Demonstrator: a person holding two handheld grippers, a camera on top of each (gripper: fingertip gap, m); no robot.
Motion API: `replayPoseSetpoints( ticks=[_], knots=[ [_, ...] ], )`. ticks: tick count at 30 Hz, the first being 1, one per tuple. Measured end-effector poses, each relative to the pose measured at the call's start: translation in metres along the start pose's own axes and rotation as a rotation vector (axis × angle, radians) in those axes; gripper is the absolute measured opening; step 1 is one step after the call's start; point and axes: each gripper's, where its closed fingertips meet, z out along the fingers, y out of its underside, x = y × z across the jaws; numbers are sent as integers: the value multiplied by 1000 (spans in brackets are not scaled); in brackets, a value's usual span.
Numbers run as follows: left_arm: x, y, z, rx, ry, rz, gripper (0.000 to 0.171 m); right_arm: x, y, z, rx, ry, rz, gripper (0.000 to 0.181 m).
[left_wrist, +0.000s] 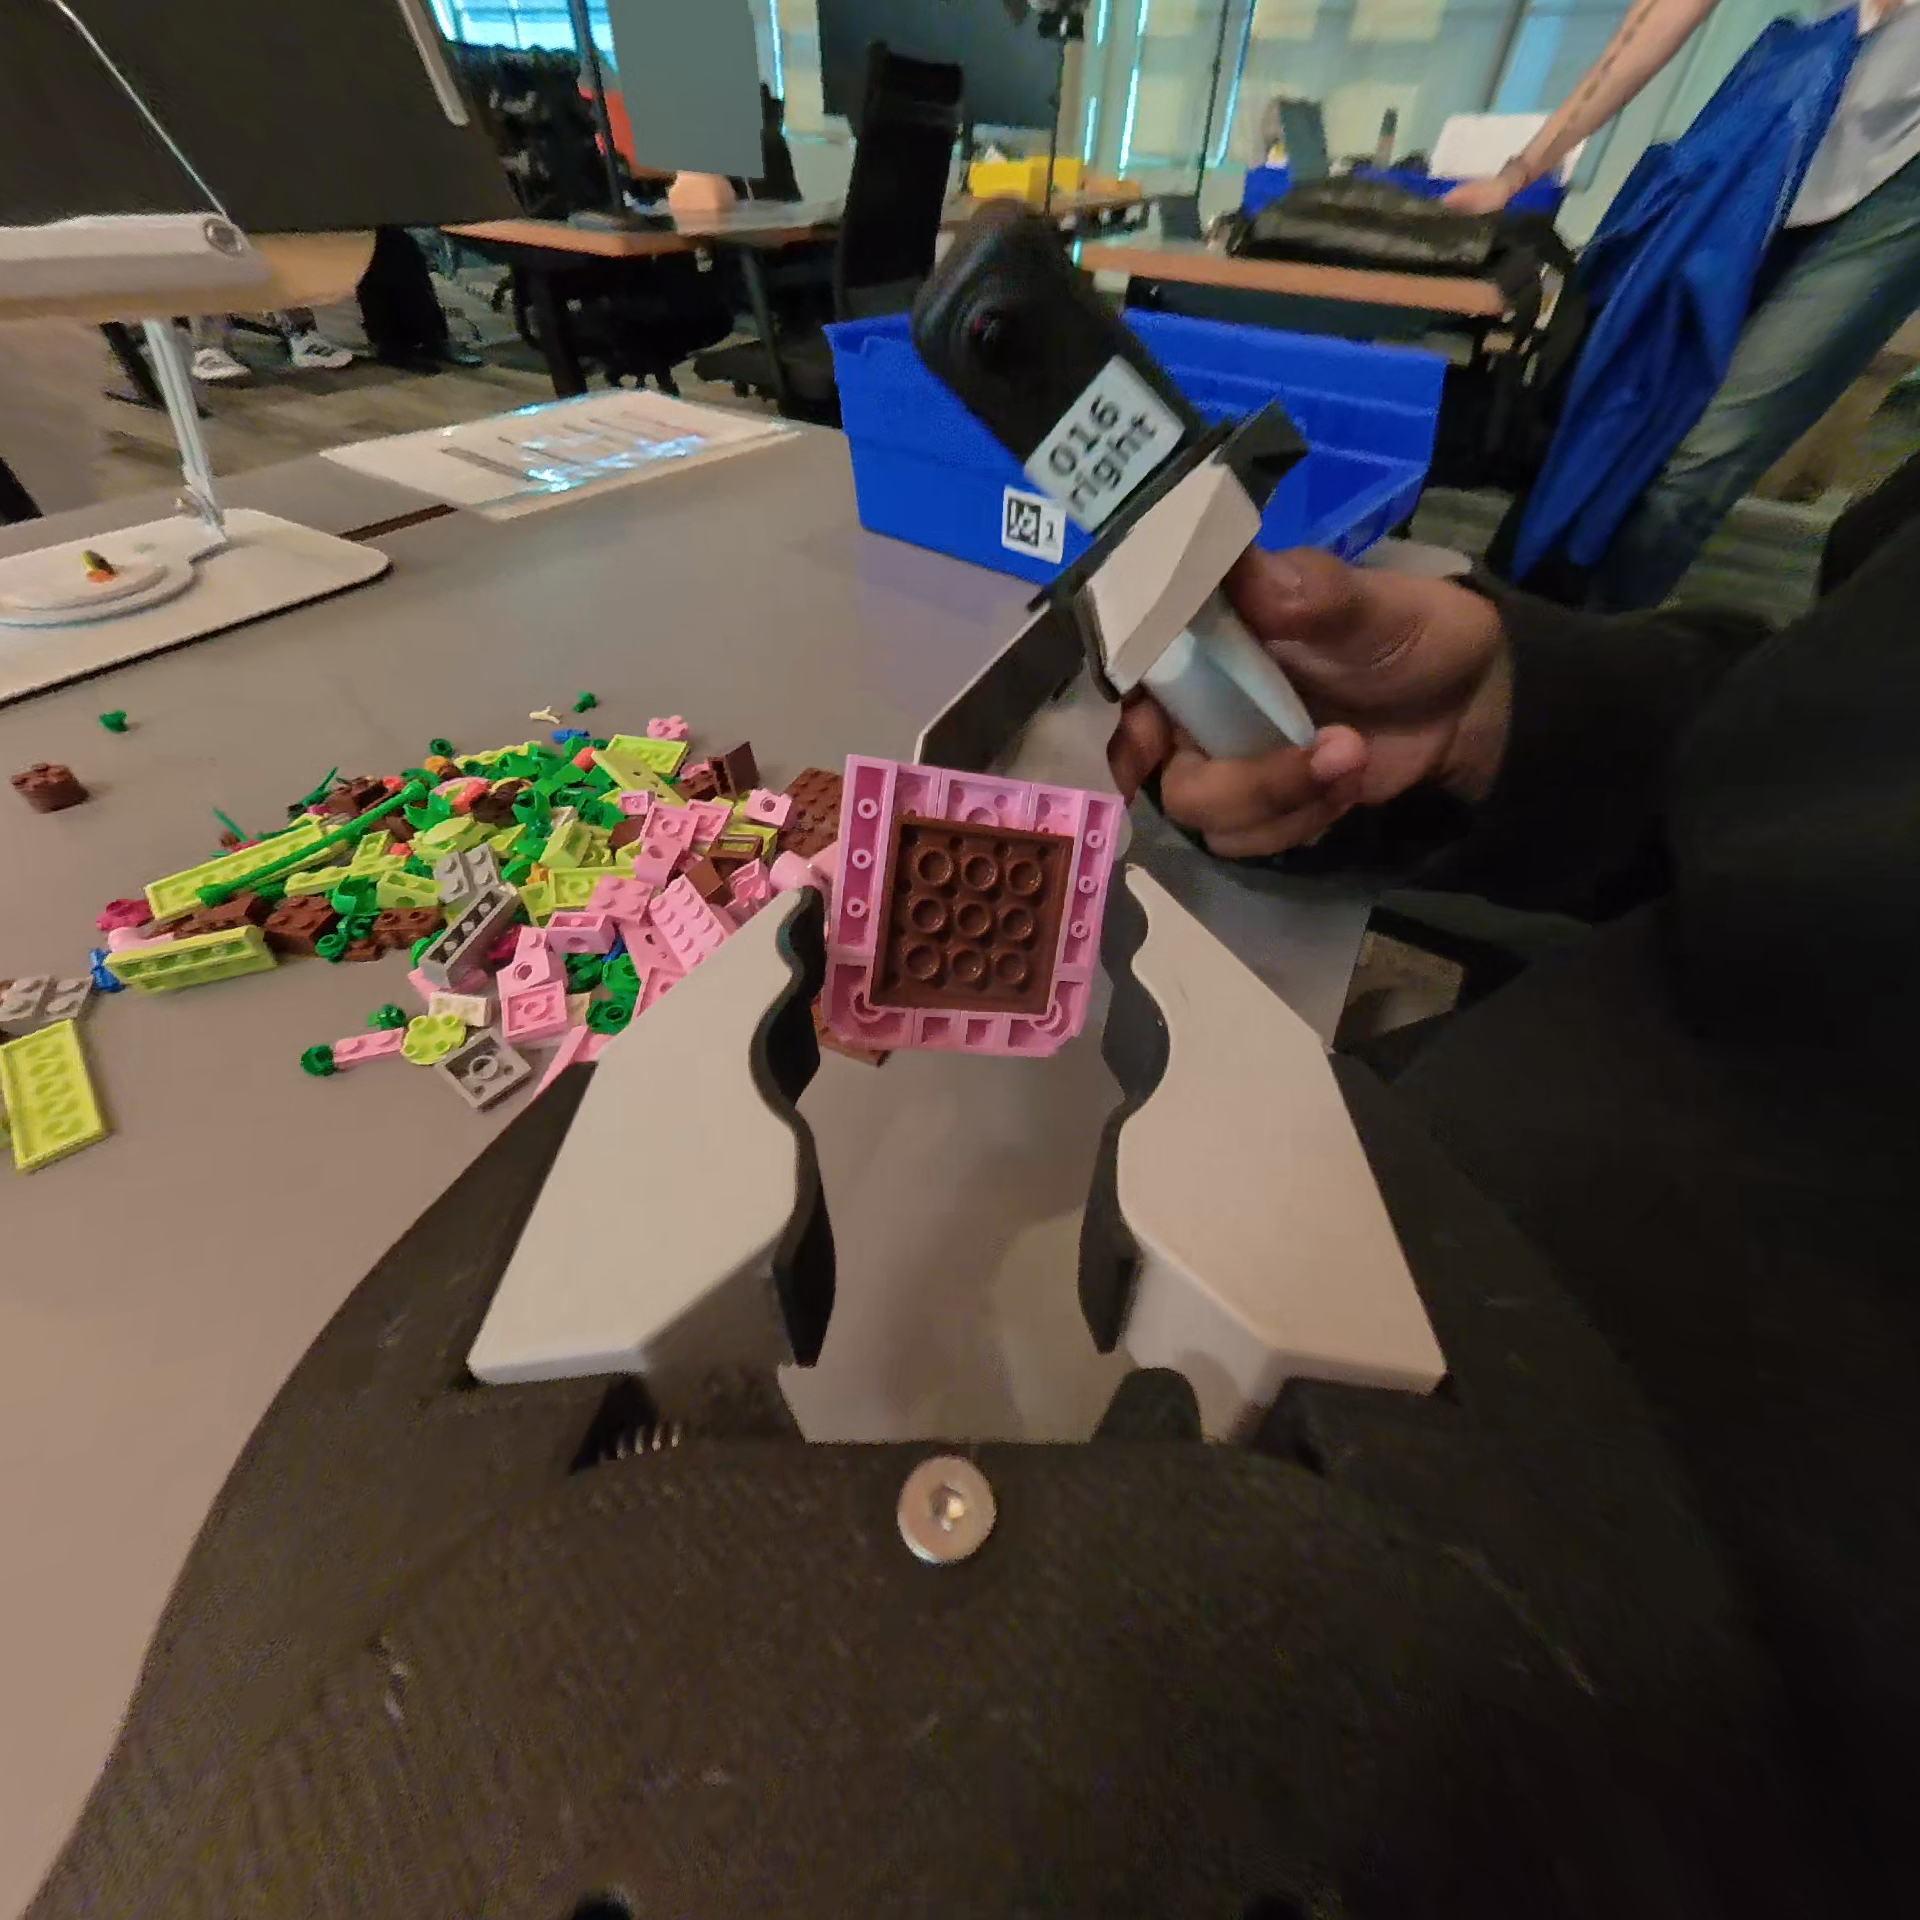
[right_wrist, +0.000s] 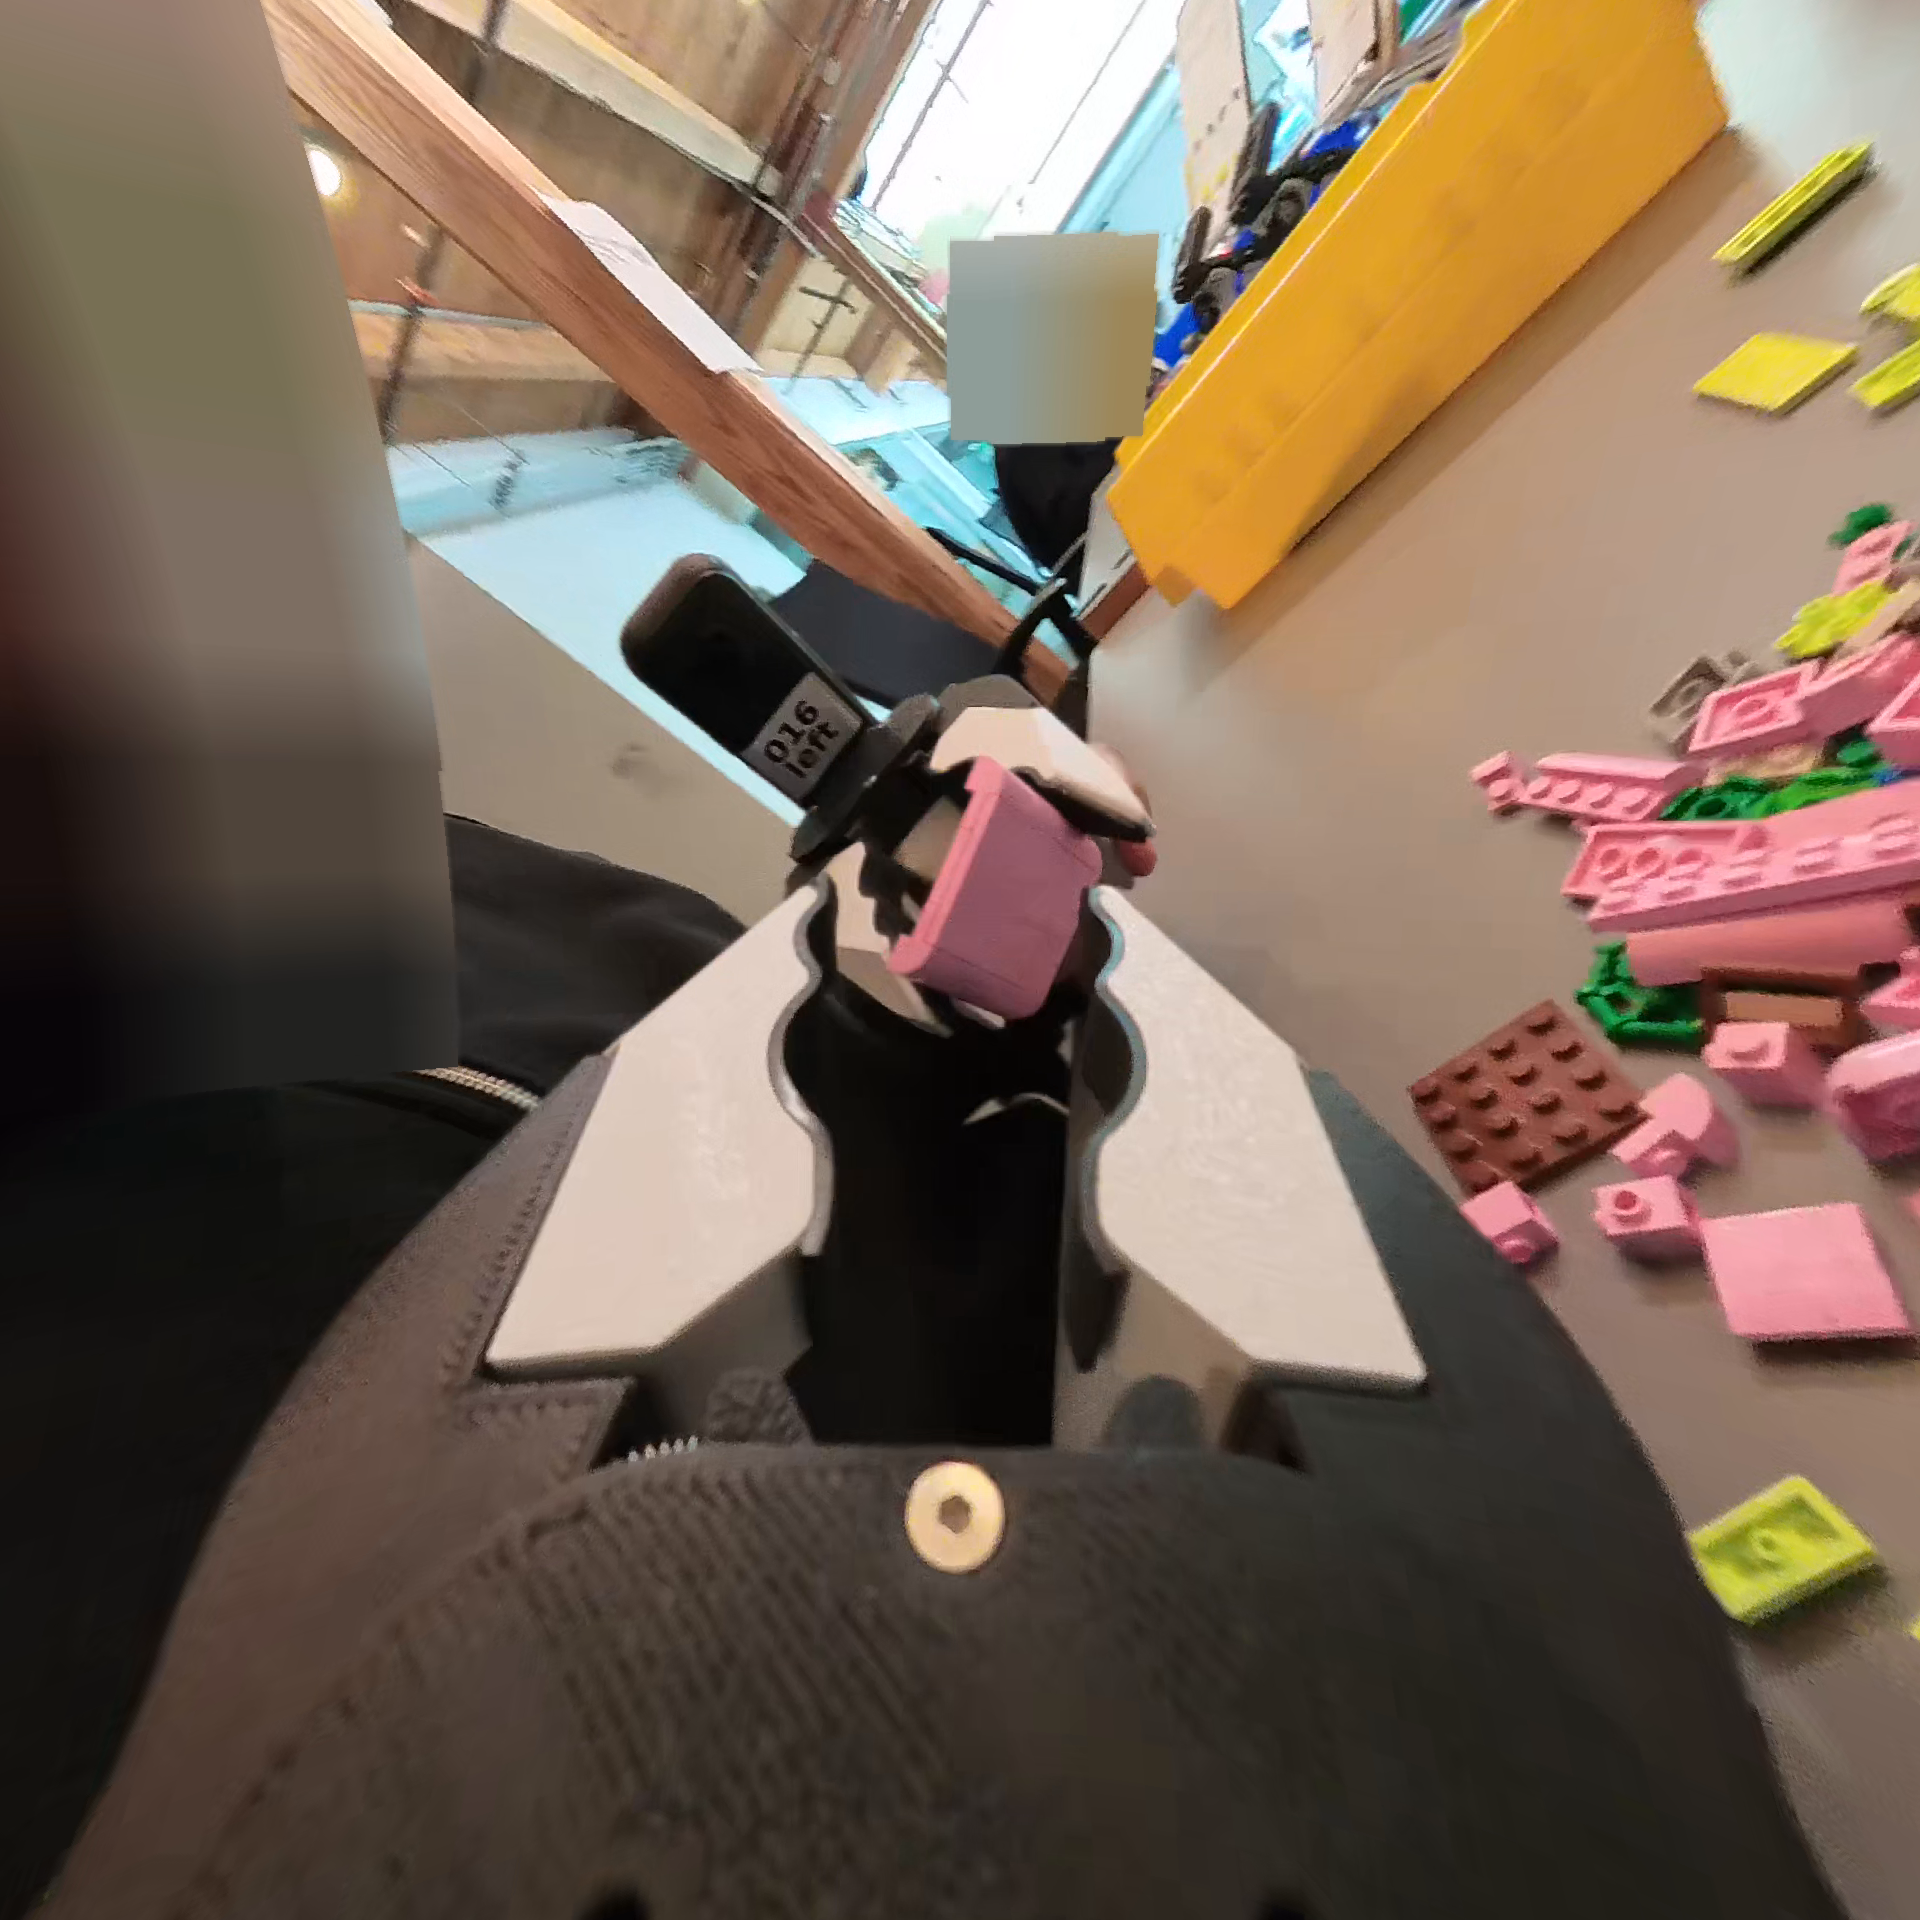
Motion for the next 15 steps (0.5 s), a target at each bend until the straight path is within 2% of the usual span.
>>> replayPoseSetpoints(
  ticks=[5, 6, 9, 12, 15],
  knots=[
    [0, 3, 4, -29, -30, 52, 51, 7, 10, 10, -85, 154, -213, 31],
    [-1, 3, 4, -31, -39, 47, 50, 9, 13, 12, -109, 188, -263, 21],
    [-4, 3, 3, -25, -47, 14, 46, 17, 11, 10, -141, 309, -427, 6],
    [-7, -2, 1, 34, -2, -198, 74, 31, 3, 0, -175, 509, -673, 6],
    [-10, -1, 1, 97, 107, -554, 84, 31, -8, -7, -198, 701, -1023, 6]
  ],
)
